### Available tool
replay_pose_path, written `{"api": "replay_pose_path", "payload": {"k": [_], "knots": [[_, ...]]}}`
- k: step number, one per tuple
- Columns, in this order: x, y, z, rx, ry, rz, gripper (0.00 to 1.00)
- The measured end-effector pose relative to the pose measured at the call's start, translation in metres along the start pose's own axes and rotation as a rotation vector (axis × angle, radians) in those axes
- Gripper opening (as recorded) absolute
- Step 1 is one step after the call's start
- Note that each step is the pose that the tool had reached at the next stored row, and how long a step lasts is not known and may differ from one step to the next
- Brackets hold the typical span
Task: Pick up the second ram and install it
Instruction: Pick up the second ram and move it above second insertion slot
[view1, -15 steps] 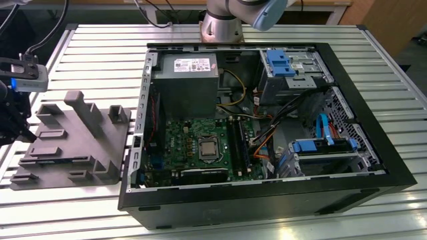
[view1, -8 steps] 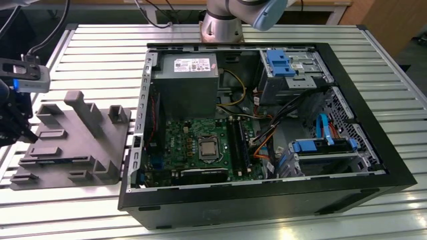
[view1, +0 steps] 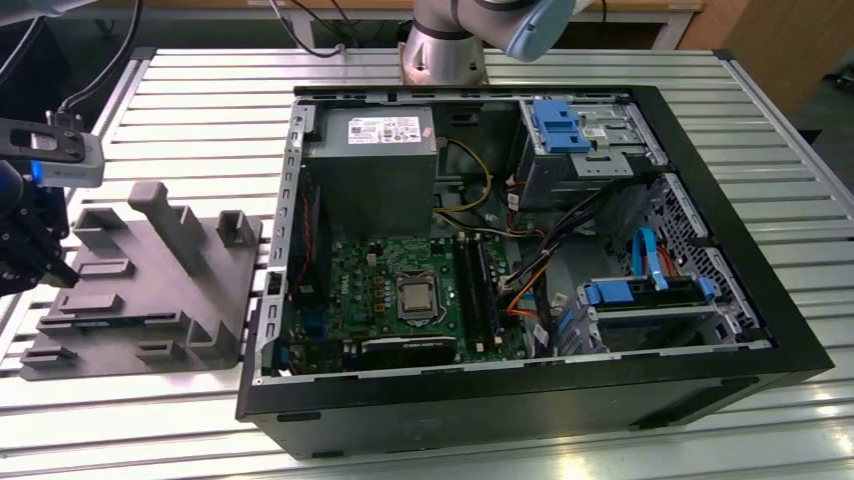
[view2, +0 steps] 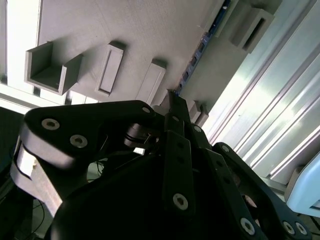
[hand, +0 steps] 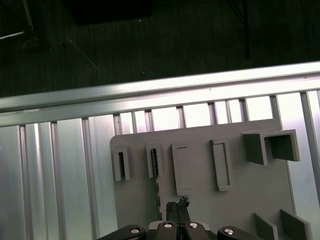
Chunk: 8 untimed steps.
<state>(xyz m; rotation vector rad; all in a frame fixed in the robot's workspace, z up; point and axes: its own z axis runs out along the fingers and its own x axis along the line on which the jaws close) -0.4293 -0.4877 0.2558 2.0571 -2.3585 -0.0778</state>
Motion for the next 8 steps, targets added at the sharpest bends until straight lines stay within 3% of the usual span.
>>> {"api": "replay_pose_path", "payload": {"k": [8], "knots": [[-0.0002,-0.0023,0.0026,0.0001,-0.0001,-0.001,0.11]]}}
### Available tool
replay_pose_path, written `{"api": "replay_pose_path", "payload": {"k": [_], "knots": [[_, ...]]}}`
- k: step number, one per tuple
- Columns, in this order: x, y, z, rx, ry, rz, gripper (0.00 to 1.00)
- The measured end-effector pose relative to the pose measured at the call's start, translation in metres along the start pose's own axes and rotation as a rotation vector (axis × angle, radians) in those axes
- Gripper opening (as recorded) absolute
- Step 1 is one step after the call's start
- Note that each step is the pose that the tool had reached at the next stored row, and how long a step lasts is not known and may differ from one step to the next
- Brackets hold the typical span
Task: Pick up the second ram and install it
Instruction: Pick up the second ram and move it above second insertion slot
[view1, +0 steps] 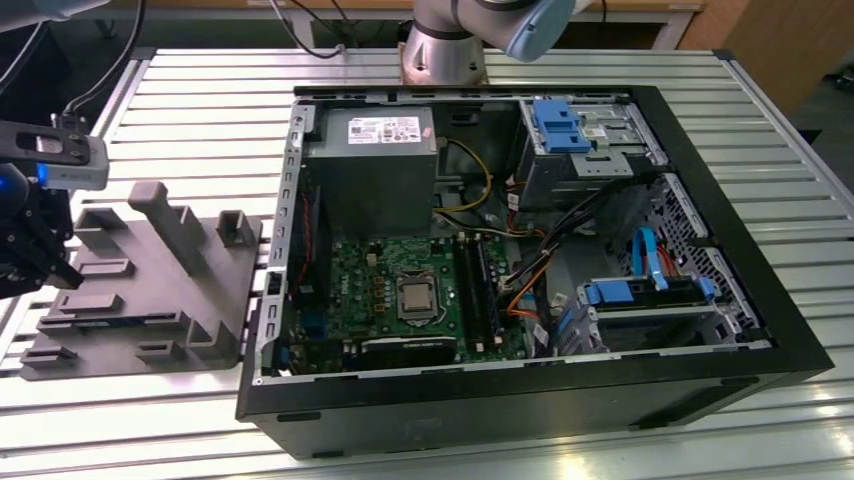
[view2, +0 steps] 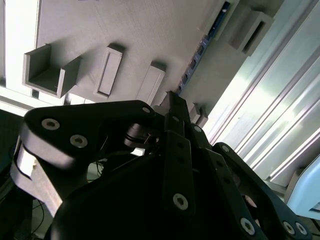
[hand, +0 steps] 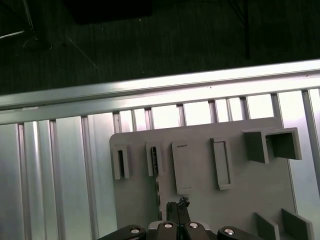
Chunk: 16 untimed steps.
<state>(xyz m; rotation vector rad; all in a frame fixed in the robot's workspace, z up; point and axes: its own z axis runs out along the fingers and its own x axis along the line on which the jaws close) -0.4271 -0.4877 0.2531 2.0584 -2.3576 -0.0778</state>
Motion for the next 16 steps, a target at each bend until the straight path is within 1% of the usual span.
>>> {"api": "replay_pose_path", "payload": {"k": [16], "knots": [[0.0007,-0.0028,0.0045,-0.0001,0.0001,-0.001,0.11]]}}
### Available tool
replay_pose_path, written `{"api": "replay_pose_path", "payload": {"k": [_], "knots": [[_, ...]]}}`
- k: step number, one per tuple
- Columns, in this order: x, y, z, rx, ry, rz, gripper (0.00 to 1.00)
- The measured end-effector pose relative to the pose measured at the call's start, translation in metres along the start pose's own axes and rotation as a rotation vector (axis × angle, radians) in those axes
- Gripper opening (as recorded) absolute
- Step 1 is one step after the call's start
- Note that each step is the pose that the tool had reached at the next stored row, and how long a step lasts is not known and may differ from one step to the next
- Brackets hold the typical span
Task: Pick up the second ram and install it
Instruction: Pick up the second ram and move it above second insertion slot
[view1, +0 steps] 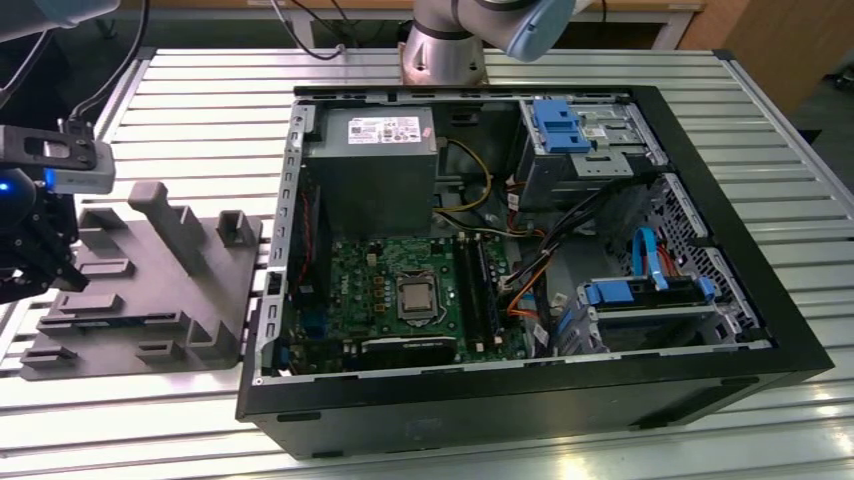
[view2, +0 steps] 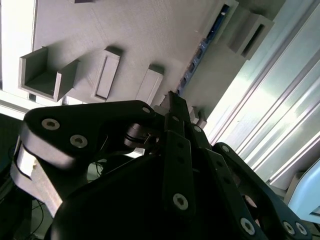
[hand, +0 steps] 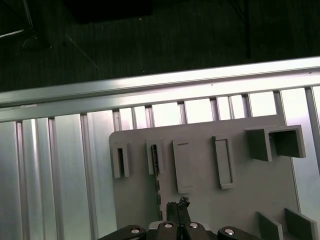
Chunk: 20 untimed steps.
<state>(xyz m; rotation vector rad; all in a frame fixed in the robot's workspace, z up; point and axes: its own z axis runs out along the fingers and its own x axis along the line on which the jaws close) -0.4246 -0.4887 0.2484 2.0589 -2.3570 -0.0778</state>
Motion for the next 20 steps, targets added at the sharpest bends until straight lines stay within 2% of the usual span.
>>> {"api": "replay_pose_path", "payload": {"k": [9,20], "knots": [[0.0025,-0.0037,0.0031,0.0000,0.0000,-0.001,0.11],[0.0028,-0.0050,0.0056,-0.0001,0.0002,-0.004,0.11]]}}
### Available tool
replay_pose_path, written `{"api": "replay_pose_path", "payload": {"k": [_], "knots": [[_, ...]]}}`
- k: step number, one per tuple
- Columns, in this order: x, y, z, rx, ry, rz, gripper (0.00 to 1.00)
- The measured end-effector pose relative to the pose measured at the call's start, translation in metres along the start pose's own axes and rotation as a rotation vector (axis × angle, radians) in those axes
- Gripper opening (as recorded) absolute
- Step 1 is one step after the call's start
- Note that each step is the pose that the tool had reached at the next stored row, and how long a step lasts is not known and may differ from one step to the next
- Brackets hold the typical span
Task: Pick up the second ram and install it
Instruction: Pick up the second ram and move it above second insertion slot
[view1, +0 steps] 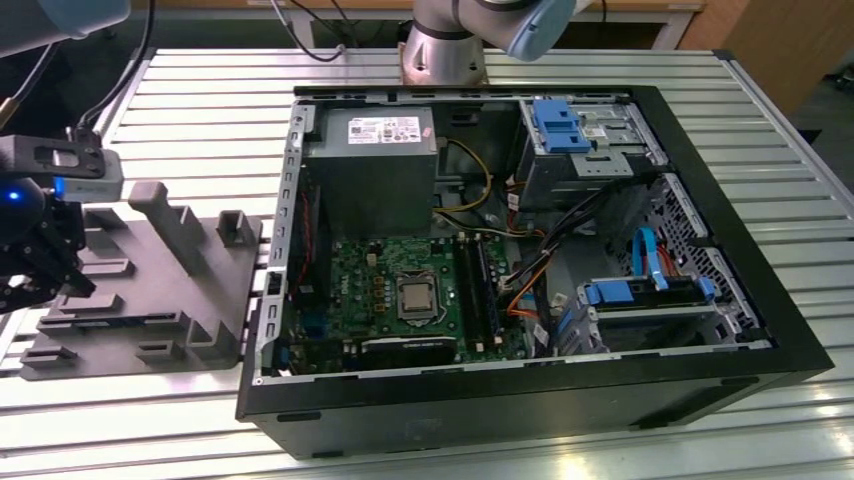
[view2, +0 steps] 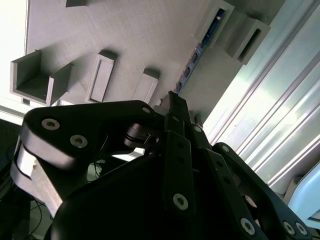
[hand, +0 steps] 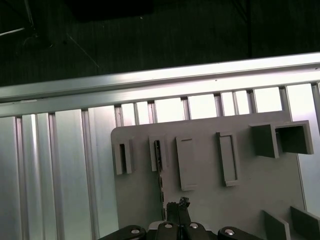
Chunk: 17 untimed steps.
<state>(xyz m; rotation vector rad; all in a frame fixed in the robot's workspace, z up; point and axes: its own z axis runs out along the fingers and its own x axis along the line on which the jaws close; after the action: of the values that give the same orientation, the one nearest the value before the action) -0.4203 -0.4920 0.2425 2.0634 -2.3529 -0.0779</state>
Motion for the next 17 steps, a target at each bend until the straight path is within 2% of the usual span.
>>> {"api": "replay_pose_path", "payload": {"k": [8,17], "knots": [[0.0001,-0.0008,0.0018,0.0000,0.0001,-0.001,0.11],[0.0008,-0.0023,0.0070,-0.0002,0.0005,-0.010,0.11]]}}
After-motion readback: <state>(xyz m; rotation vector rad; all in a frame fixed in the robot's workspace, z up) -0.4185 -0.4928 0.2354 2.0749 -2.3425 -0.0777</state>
